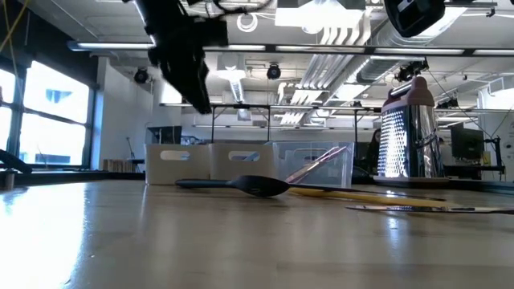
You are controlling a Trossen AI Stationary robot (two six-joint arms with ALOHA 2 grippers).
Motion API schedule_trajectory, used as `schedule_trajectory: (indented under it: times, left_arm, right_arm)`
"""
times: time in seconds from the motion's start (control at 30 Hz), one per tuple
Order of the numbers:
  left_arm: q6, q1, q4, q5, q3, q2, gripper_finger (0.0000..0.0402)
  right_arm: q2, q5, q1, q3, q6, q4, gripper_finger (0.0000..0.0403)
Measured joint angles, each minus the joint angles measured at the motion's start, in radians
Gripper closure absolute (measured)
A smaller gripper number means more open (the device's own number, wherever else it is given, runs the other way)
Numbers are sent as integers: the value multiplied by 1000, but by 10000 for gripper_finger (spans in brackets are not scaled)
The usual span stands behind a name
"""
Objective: Pick & Place Kitchen Items
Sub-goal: Put the black serving spoon into the right white bin
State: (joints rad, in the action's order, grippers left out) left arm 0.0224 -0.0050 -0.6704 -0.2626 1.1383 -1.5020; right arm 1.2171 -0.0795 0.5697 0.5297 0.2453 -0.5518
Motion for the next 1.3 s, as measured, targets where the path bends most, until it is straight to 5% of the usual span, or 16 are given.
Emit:
schedule_trajectory:
  times: [0.27,1.1,1.3]
  left_arm:
    - [217,6,16,-7,1,-181,171]
    - [399,84,20,158,98,-424,172]
    - [386,97,-16,234,99,-460,215]
  right_arm:
    - [0,0,0,0,68,1,156]
    - [0,-45,-2,0,62,25,156]
    - [0,-48,-2,0,53,32,156]
